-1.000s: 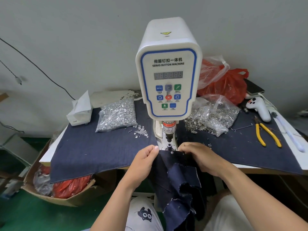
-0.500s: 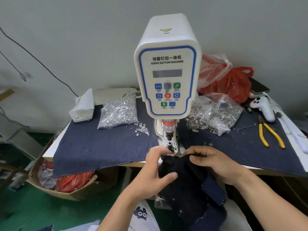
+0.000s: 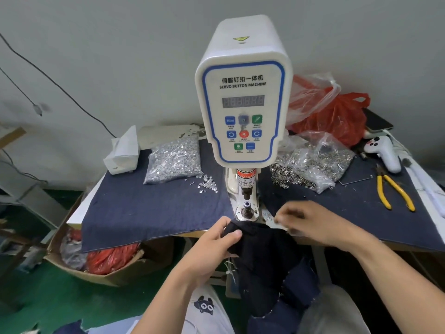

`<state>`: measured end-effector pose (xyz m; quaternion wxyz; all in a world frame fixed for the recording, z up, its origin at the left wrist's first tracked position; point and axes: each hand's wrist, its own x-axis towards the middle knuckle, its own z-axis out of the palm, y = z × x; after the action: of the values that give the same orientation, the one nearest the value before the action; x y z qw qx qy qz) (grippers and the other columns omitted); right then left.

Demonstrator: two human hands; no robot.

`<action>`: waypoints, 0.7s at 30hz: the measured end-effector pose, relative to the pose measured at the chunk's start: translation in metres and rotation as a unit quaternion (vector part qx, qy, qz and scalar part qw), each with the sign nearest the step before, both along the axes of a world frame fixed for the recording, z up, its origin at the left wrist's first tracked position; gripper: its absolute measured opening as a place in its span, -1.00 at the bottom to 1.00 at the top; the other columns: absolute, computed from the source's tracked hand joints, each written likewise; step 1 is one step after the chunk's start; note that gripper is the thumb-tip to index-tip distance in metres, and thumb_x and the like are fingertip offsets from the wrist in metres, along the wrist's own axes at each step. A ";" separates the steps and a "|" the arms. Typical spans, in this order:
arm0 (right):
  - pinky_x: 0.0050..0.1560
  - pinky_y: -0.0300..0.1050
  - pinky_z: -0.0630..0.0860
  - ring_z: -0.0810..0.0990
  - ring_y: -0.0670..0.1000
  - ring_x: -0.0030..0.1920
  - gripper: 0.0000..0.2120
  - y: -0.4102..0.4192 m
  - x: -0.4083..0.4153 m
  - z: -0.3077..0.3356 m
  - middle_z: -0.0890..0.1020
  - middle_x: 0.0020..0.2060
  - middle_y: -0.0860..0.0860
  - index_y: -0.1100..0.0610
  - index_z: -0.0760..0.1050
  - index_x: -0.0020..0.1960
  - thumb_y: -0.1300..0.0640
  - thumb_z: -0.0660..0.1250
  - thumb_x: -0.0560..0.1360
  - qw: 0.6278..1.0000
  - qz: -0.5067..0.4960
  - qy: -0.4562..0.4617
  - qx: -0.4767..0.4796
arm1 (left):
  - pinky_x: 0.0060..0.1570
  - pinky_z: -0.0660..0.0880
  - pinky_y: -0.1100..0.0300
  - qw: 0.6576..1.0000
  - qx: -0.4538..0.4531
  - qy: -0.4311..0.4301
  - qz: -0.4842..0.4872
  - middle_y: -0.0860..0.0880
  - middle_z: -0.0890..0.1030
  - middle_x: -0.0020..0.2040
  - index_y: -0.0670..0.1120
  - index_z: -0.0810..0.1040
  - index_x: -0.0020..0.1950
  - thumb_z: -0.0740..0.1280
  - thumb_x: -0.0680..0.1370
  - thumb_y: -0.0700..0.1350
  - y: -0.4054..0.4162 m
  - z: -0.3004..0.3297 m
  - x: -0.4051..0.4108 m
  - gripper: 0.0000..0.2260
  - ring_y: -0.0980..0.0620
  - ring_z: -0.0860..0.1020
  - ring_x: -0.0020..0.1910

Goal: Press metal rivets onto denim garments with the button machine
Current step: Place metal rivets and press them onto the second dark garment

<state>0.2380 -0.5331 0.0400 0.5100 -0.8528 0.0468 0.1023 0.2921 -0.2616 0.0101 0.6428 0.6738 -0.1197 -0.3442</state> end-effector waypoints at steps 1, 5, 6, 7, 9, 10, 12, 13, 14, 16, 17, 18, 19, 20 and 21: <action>-0.15 -0.32 0.51 0.61 -0.21 -0.22 -0.84 -0.006 0.009 -0.004 0.71 -0.13 -0.11 -0.07 0.67 -0.11 0.07 0.37 0.62 0.996 -0.050 -0.031 -0.067 | 0.03 0.58 0.20 1.000 0.009 -0.002 0.010 -0.07 0.72 0.10 -0.05 0.59 0.13 0.36 0.62 -0.02 -0.001 0.001 0.003 -0.85 0.03 0.69 0.06; -0.06 -0.04 0.50 0.67 0.16 0.03 -0.81 -0.027 0.050 -0.020 0.74 -0.04 0.06 0.06 0.68 0.09 0.16 0.29 0.63 0.916 -0.194 -0.082 -0.341 | -0.06 0.49 0.11 0.997 0.053 -0.012 0.062 -0.05 0.67 -0.12 -0.09 0.55 0.04 0.34 0.61 -0.11 -0.005 0.010 0.015 -0.94 0.02 0.61 -0.09; 0.01 0.01 0.54 0.66 0.21 0.08 -0.80 -0.029 0.060 -0.024 0.73 0.03 0.10 0.07 0.68 0.15 0.15 0.29 0.63 0.911 -0.198 -0.078 -0.353 | -0.05 0.45 0.04 0.994 0.070 -0.018 0.084 -0.11 0.64 -0.14 -0.13 0.54 0.00 0.33 0.59 -0.15 -0.008 0.013 0.019 -0.94 -0.02 0.56 -0.10; 0.06 0.06 0.57 0.65 0.24 0.10 -0.80 -0.028 0.067 -0.026 0.71 0.07 0.12 0.07 0.67 0.16 0.13 0.30 0.63 0.908 -0.194 -0.069 -0.364 | -0.03 0.39 0.00 0.990 0.085 -0.020 0.109 -0.18 0.59 -0.14 -0.18 0.52 -0.04 0.31 0.53 -0.15 -0.011 0.017 0.021 -0.90 -0.05 0.51 -0.11; 0.04 0.10 0.59 0.64 0.27 0.07 -0.81 -0.026 0.077 -0.028 0.67 0.06 0.16 0.07 0.69 0.11 0.06 0.33 0.62 0.901 -0.178 -0.057 -0.391 | -0.04 0.34 -0.04 0.982 0.094 0.007 0.162 -0.23 0.56 -0.13 -0.28 0.49 -0.07 0.28 0.36 -0.09 -0.013 0.027 0.026 -0.72 -0.07 0.44 -0.12; 0.01 0.10 0.59 0.64 0.27 0.06 -0.81 -0.025 0.081 -0.028 0.66 0.04 0.16 0.07 0.69 0.09 0.04 0.33 0.62 0.897 -0.170 -0.061 -0.404 | -0.06 0.37 -0.04 0.979 0.086 0.036 0.183 -0.24 0.59 -0.14 -0.29 0.52 -0.09 0.28 0.34 -0.04 -0.012 0.030 0.030 -0.67 -0.08 0.46 -0.16; -0.02 0.09 0.59 0.63 0.26 0.03 -0.83 -0.024 0.085 -0.029 0.65 -0.02 0.16 0.09 0.67 0.04 0.07 0.31 0.61 0.887 -0.155 -0.075 -0.429 | -0.08 0.43 0.01 0.971 0.078 0.068 0.217 -0.20 0.63 -0.23 -0.15 0.55 -0.21 0.30 0.39 0.11 -0.010 0.036 0.038 -0.69 -0.07 0.54 -0.24; -0.02 0.11 0.59 0.62 0.26 0.01 -0.84 -0.023 0.085 -0.029 0.65 -0.04 0.16 0.12 0.64 0.02 0.11 0.30 0.61 0.883 -0.151 -0.079 -0.437 | -0.11 0.42 0.03 0.966 0.099 0.042 0.234 -0.13 0.59 -0.28 -0.07 0.51 -0.24 0.30 0.44 0.17 -0.007 0.036 0.045 -0.70 -0.05 0.53 -0.26; -0.02 0.12 0.59 0.62 0.26 0.00 -0.85 -0.023 0.085 -0.030 0.65 -0.06 0.16 0.14 0.62 0.00 0.14 0.29 0.60 0.882 -0.149 -0.081 -0.440 | -0.14 0.38 0.04 0.959 0.145 -0.015 0.245 -0.07 0.53 -0.30 -0.02 0.46 -0.25 0.28 0.50 0.18 -0.005 0.034 0.054 -0.70 -0.03 0.48 -0.26; -0.02 0.13 0.58 0.61 0.27 0.00 -0.87 -0.022 0.085 -0.030 0.64 -0.06 0.16 0.16 0.59 -0.02 0.18 0.27 0.59 0.884 -0.153 -0.081 -0.435 | -0.19 0.31 0.05 0.922 0.255 -0.144 0.251 0.03 0.45 -0.31 -0.03 0.36 -0.23 0.25 0.60 0.09 -0.001 0.026 0.073 -0.72 -0.05 0.41 -0.22; -0.02 0.12 0.58 0.62 0.27 -0.01 -0.87 -0.021 0.085 -0.030 0.65 -0.07 0.16 0.17 0.59 -0.04 0.19 0.27 0.59 0.887 -0.158 -0.079 -0.428 | -0.19 0.32 0.05 0.900 0.306 -0.191 0.245 0.05 0.48 -0.27 -0.04 0.38 -0.18 0.25 0.63 0.05 0.000 0.023 0.082 -0.76 -0.06 0.43 -0.19; -0.02 0.10 0.58 0.62 0.27 -0.01 -0.87 -0.021 0.085 -0.029 0.65 -0.07 0.16 0.17 0.58 -0.06 0.19 0.27 0.58 0.890 -0.163 -0.077 -0.419 | -0.14 0.33 0.04 0.884 0.342 -0.216 0.236 0.04 0.52 -0.19 -0.05 0.43 -0.08 0.25 0.64 0.01 0.000 0.019 0.091 -0.83 -0.07 0.47 -0.13; -0.04 0.09 0.57 0.62 0.27 -0.03 -0.88 -0.021 0.085 -0.029 0.65 -0.09 0.16 0.18 0.57 -0.08 0.19 0.27 0.57 0.893 -0.169 -0.074 -0.409 | -0.09 0.35 0.05 0.871 0.368 -0.231 0.228 0.01 0.56 -0.11 -0.08 0.46 0.01 0.26 0.65 -0.04 0.000 0.015 0.097 -0.88 -0.08 0.50 -0.07; -0.07 0.08 0.55 0.62 0.27 -0.04 -0.88 -0.021 0.085 -0.028 0.65 -0.11 0.16 0.18 0.55 -0.11 0.19 0.27 0.57 0.898 -0.175 -0.072 -0.398 | -0.06 0.36 0.06 0.861 0.386 -0.243 0.226 -0.03 0.59 -0.05 -0.09 0.47 0.06 0.27 0.64 -0.08 -0.001 0.012 0.102 -0.91 -0.10 0.51 -0.03; -0.10 0.06 0.52 0.62 0.26 -0.06 -0.88 -0.021 0.084 -0.028 0.65 -0.13 0.16 0.17 0.53 -0.12 0.18 0.27 0.56 0.903 -0.180 -0.072 -0.384 | -0.05 0.37 0.07 0.853 0.396 -0.251 0.229 -0.06 0.61 -0.01 -0.09 0.49 0.06 0.28 0.63 -0.10 -0.002 0.008 0.106 -0.92 -0.13 0.53 -0.01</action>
<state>0.3219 -0.5546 0.0125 0.1549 -0.9646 0.1983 -0.0789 0.3978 -0.2634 0.0180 0.3306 0.9431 0.0269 -0.0244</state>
